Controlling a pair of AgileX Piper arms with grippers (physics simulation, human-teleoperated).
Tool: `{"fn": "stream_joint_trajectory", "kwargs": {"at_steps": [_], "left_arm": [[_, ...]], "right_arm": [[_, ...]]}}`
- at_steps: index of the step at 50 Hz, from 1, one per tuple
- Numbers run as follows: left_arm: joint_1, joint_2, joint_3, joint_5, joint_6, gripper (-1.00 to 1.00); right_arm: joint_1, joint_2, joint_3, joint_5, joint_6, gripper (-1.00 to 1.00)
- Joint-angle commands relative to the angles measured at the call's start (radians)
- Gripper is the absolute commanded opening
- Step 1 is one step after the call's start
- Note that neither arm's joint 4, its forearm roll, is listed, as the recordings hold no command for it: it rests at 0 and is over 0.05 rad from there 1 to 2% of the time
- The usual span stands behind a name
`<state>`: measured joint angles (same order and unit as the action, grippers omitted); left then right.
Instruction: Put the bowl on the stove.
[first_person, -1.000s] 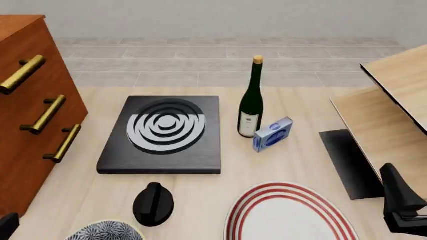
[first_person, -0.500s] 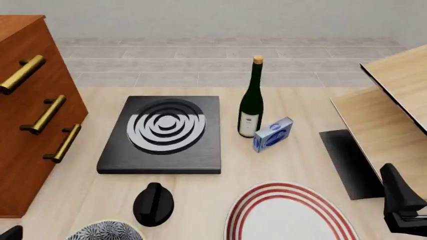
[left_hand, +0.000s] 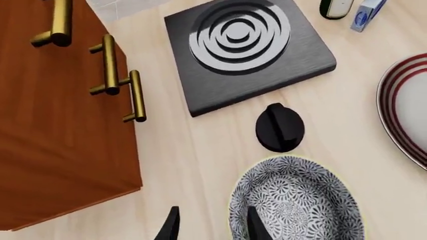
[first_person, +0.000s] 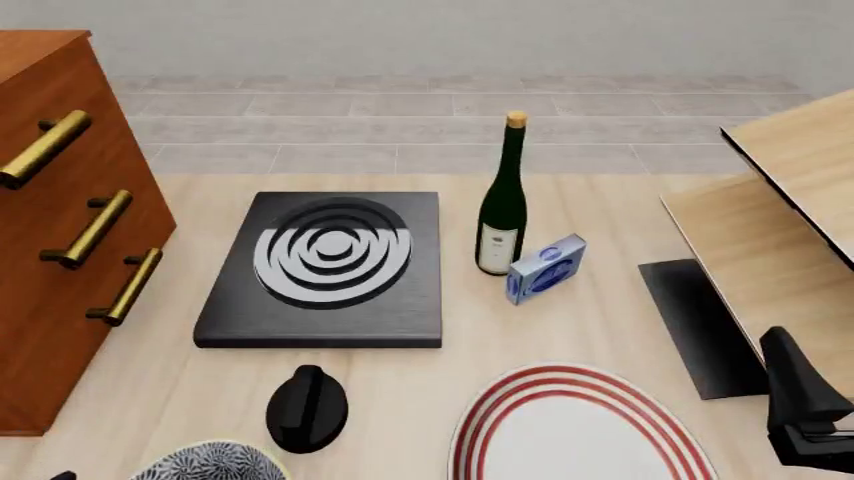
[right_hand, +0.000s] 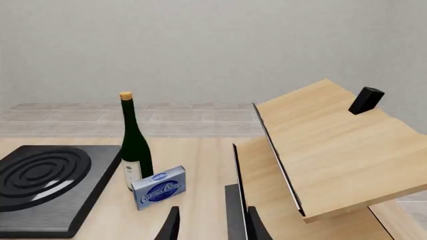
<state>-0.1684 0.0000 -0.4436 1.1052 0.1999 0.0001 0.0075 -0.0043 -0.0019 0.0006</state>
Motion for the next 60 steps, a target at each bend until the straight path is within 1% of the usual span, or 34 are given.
{"fn": "stream_joint_trajectory", "kwargs": {"at_steps": [1, 10, 26, 27, 28, 31, 33, 35, 44, 49, 50, 52, 60], "left_arm": [[-0.041, 0.000, 0.059, -0.028, -0.008, 1.00], [-0.057, 0.000, 0.108, -0.057, -0.013, 1.00], [-0.088, 0.000, 0.170, -0.101, -0.020, 1.00], [-0.090, 0.000, 0.185, -0.110, -0.015, 1.00], [-0.095, 0.000, 0.200, -0.121, 0.005, 1.00], [-0.097, 0.000, 0.216, -0.138, -0.009, 1.00], [-0.107, 0.000, 0.248, -0.158, -0.001, 1.00], [-0.113, 0.000, 0.259, -0.163, 0.001, 1.00], [-0.127, 0.000, 0.290, -0.185, -0.011, 1.00], [-0.116, 0.000, 0.316, -0.208, -0.004, 1.00], [-0.122, 0.000, 0.324, -0.210, -0.017, 1.00], [-0.118, 0.000, 0.333, -0.216, -0.007, 1.00], [-0.124, 0.000, 0.352, -0.220, -0.018, 1.00]], "right_arm": [[0.000, 0.000, 0.000, 0.000, 0.000, 1.00], [0.000, 0.000, 0.000, 0.000, 0.000, 1.00], [0.000, 0.000, 0.000, 0.000, 0.000, 1.00], [0.000, 0.000, 0.000, 0.000, 0.000, 1.00], [0.000, 0.000, 0.000, 0.000, 0.000, 1.00], [0.000, 0.000, 0.000, 0.000, 0.000, 1.00], [0.000, 0.000, 0.000, 0.000, 0.000, 1.00], [0.000, 0.000, 0.000, 0.000, 0.000, 1.00], [0.000, 0.000, 0.000, 0.000, 0.000, 1.00], [0.000, 0.000, 0.000, 0.000, 0.000, 1.00], [0.000, 0.000, 0.000, 0.000, 0.000, 1.00], [0.000, 0.000, 0.000, 0.000, 0.000, 1.00], [0.000, 0.000, 0.000, 0.000, 0.000, 1.00]]}}
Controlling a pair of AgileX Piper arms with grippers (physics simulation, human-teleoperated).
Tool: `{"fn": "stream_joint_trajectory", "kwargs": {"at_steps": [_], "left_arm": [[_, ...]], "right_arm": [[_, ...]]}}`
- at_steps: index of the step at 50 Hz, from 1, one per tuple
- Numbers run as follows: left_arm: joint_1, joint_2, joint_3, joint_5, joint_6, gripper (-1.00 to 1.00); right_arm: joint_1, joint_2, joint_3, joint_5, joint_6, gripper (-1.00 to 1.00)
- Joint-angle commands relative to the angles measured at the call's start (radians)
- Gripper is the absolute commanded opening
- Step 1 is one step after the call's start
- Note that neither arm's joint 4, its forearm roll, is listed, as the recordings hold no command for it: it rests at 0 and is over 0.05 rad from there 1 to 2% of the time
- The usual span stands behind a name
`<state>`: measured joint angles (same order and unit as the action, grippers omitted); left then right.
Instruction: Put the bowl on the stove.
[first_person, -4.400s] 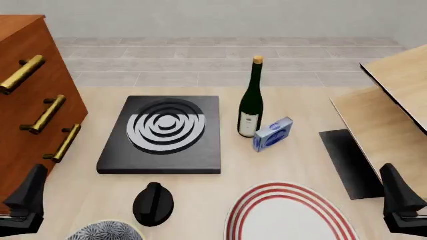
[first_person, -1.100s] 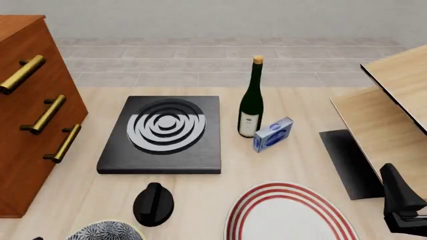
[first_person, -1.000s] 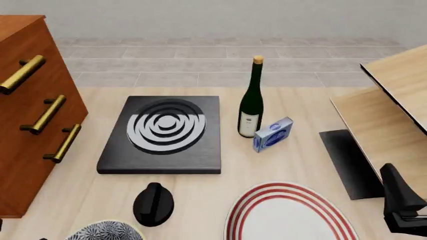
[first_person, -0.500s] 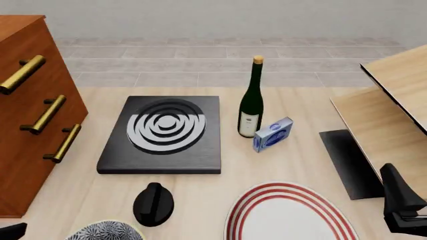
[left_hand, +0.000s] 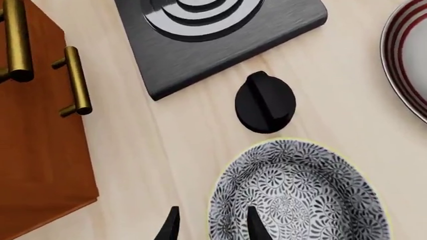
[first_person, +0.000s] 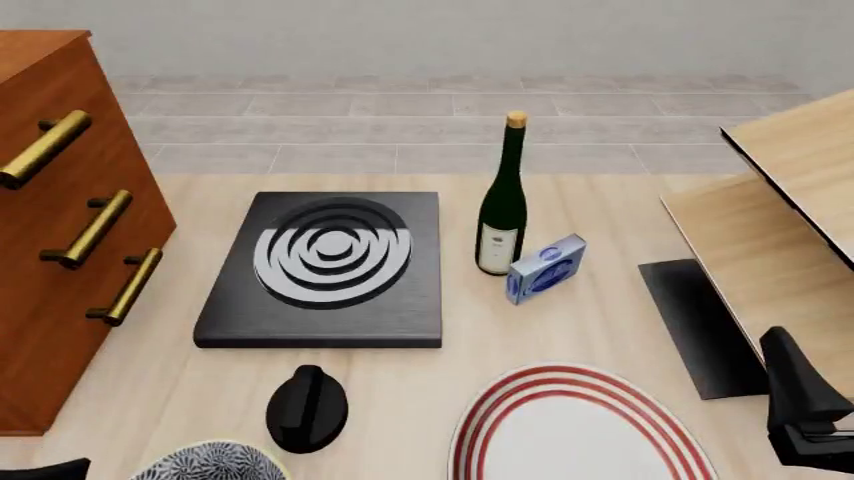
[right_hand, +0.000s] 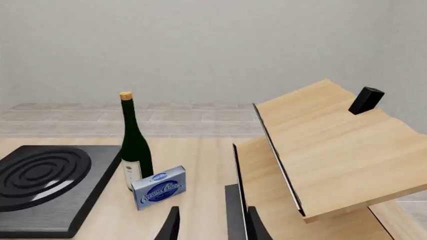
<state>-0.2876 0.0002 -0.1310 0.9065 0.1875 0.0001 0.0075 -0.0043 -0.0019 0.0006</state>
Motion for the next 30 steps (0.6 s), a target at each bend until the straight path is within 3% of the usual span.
{"fn": "stream_joint_trajectory", "kwargs": {"at_steps": [1, 30], "left_arm": [[-0.002, 0.000, 0.042, -0.024, -0.007, 1.00], [0.016, 0.001, 0.131, -0.068, 0.012, 1.00]], "right_arm": [[0.000, 0.000, 0.000, 0.000, 0.000, 1.00], [0.000, 0.000, 0.000, 0.000, 0.000, 1.00]]}}
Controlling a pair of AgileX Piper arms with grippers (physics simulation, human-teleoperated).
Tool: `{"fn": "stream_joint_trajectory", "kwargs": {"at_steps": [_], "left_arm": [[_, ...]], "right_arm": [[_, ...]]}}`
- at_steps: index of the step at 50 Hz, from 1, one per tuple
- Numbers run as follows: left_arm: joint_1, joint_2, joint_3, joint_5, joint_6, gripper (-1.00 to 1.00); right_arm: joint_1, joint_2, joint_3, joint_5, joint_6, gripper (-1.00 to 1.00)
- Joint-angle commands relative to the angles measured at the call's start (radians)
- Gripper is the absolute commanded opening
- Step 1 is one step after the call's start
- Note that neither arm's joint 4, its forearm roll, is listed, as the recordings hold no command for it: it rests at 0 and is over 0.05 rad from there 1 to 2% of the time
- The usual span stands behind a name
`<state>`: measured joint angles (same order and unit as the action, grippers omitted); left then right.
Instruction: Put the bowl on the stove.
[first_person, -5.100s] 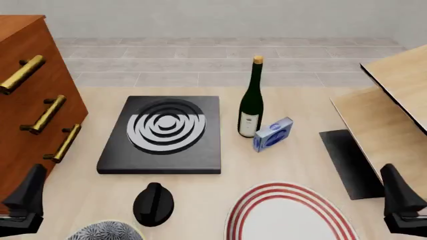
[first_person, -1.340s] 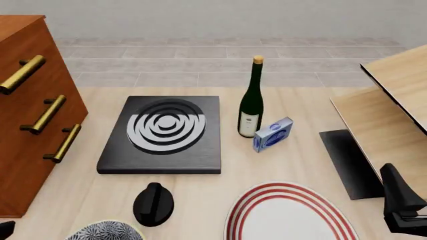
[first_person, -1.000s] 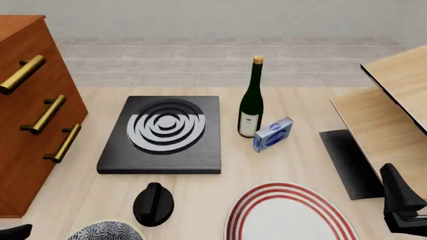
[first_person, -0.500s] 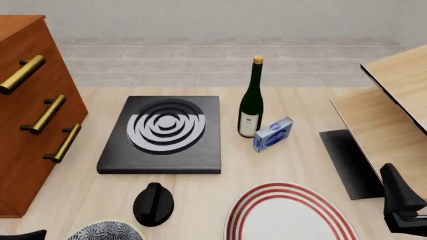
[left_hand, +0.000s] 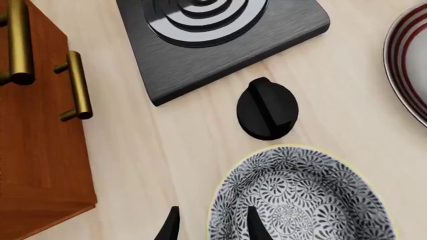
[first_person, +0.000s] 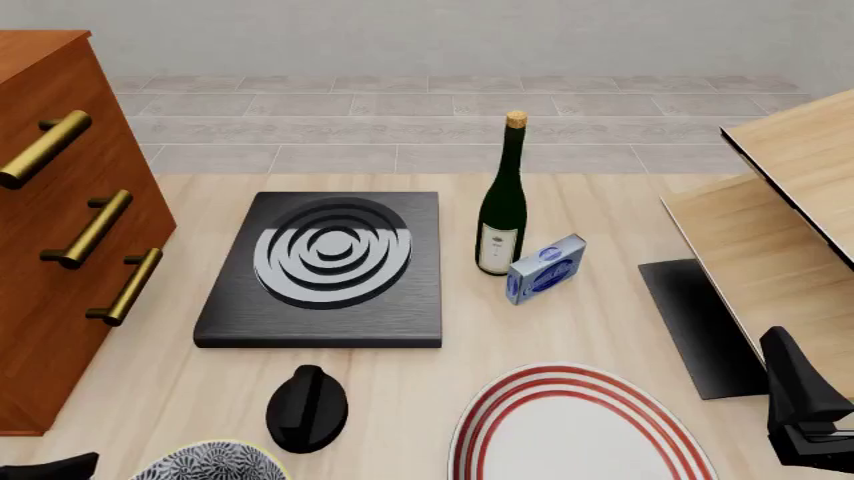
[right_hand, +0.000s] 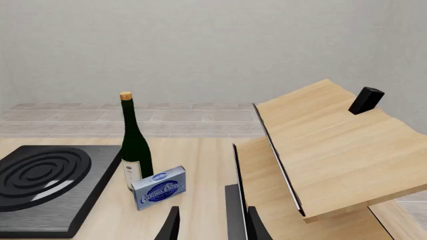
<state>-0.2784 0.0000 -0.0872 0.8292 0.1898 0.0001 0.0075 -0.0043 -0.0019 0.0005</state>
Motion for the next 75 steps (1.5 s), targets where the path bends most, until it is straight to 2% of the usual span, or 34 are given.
{"fn": "stream_joint_trajectory", "kwargs": {"at_steps": [1, 19, 23, 31, 42, 45, 46, 47, 51, 53, 57, 58, 60, 63, 65, 67, 69, 71, 75], "left_arm": [[0.006, 0.001, 0.087, 0.009, 0.010, 1.00], [0.001, 0.019, 0.087, 0.037, 0.006, 1.00], [-0.005, 0.068, 0.087, 0.003, -0.006, 1.00], [-0.015, 0.243, 0.087, -0.166, -0.027, 1.00], [-0.041, 0.641, 0.087, -0.539, -0.051, 1.00], [-0.047, 0.701, 0.087, -0.602, -0.042, 1.00], [0.002, 0.555, 0.087, -0.499, 0.014, -1.00], [-0.012, 0.509, 0.087, -0.457, 0.029, -1.00], [-0.048, 0.530, 0.087, -0.467, 0.011, -1.00], [-0.033, 0.422, 0.087, -0.384, 0.042, -1.00], [-0.039, 0.426, 0.087, -0.388, 0.054, -1.00], [-0.069, 0.496, 0.087, -0.430, 0.048, -1.00], [-0.076, 0.448, 0.087, -0.398, 0.045, -1.00], [-0.101, 0.488, 0.087, -0.413, 0.039, -1.00], [-0.090, 0.429, 0.087, -0.354, 0.064, -1.00], [-0.105, 0.446, 0.087, -0.360, 0.074, -1.00], [-0.170, 0.558, 0.087, -0.435, 0.067, -1.00], [-0.151, 0.517, 0.087, -0.386, 0.091, -1.00], [-0.173, 0.600, 0.087, -0.422, 0.103, -1.00]], "right_arm": [[0.000, 0.000, 0.000, 0.000, 0.000, 1.00], [0.000, 0.000, 0.000, 0.000, 0.000, 1.00], [0.000, 0.000, 0.000, 0.000, 0.000, 1.00], [0.000, 0.000, 0.000, 0.000, 0.000, 1.00], [0.000, 0.000, 0.000, 0.000, 0.000, 1.00], [0.000, 0.000, 0.000, 0.000, 0.000, 1.00], [0.000, 0.000, 0.000, 0.000, 0.000, 1.00], [0.000, 0.000, 0.000, 0.000, 0.000, 1.00], [0.000, 0.000, 0.000, 0.000, 0.000, 1.00], [0.000, 0.000, 0.000, 0.000, 0.000, 1.00], [0.000, 0.000, 0.000, 0.000, 0.000, 1.00], [0.000, 0.000, 0.000, 0.000, 0.000, 1.00], [0.000, 0.000, 0.000, 0.000, 0.000, 1.00], [0.000, 0.000, 0.000, 0.000, 0.000, 1.00], [0.000, 0.000, 0.000, 0.000, 0.000, 1.00], [0.000, 0.000, 0.000, 0.000, 0.000, 1.00], [0.000, 0.000, 0.000, 0.000, 0.000, 1.00], [0.000, 0.000, 0.000, 0.000, 0.000, 1.00], [0.000, 0.000, 0.000, 0.000, 0.000, 1.00]]}}
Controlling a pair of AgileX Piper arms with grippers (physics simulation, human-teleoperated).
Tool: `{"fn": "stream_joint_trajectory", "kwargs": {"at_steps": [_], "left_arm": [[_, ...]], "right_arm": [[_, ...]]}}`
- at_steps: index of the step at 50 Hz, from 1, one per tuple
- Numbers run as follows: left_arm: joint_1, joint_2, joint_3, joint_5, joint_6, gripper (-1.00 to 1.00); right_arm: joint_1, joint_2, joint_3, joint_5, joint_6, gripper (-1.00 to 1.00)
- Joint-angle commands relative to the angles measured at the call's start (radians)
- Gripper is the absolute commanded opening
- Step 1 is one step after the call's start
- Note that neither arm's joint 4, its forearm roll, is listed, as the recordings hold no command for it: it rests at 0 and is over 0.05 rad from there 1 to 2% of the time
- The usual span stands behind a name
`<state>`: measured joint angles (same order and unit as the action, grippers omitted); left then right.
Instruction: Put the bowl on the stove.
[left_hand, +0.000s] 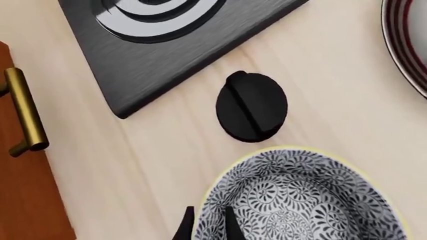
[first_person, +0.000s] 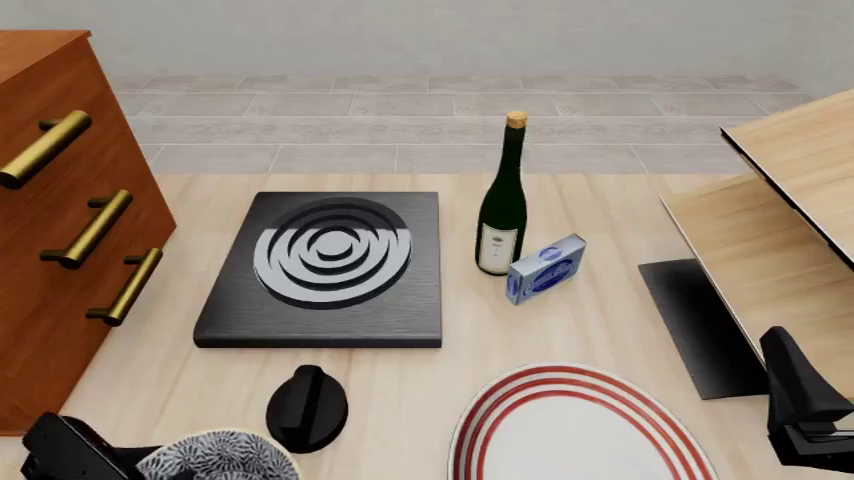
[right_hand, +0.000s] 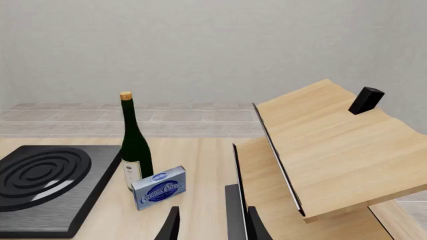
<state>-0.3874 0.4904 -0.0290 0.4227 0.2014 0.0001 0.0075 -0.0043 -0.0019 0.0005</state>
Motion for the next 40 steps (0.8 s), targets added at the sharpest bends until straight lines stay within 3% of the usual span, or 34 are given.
{"fn": "stream_joint_trajectory", "kwargs": {"at_steps": [1, 4, 9, 11, 17, 19, 24, 27, 40], "left_arm": [[-0.062, 0.052, 0.029, 0.033, 0.095, -1.00], [-0.092, -0.035, 0.029, 0.100, 0.092, -1.00], [-0.065, -0.237, 0.027, 0.223, 0.107, -1.00], [-0.056, -0.332, -0.026, 0.323, 0.105, -1.00], [-0.063, -0.420, -0.134, 0.450, 0.095, -1.00], [-0.062, -0.419, -0.137, 0.449, 0.105, -1.00], [-0.031, -0.430, -0.252, 0.456, 0.090, -1.00], [0.033, -0.427, -0.310, 0.398, 0.073, -1.00], [0.113, -0.395, -0.414, 0.284, 0.010, -1.00]], "right_arm": [[0.000, 0.000, 0.000, 0.000, 0.000, 1.00], [0.000, 0.000, 0.000, 0.000, 0.000, 1.00], [0.000, 0.000, 0.000, 0.000, 0.000, 1.00], [0.000, 0.000, 0.000, 0.000, 0.000, 1.00], [0.000, 0.000, 0.000, 0.000, 0.000, 1.00], [0.000, 0.000, 0.000, 0.000, 0.000, 1.00], [0.000, 0.000, 0.000, 0.000, 0.000, 1.00], [0.000, 0.000, 0.000, 0.000, 0.000, 1.00], [0.000, 0.000, 0.000, 0.000, 0.000, 1.00]]}}
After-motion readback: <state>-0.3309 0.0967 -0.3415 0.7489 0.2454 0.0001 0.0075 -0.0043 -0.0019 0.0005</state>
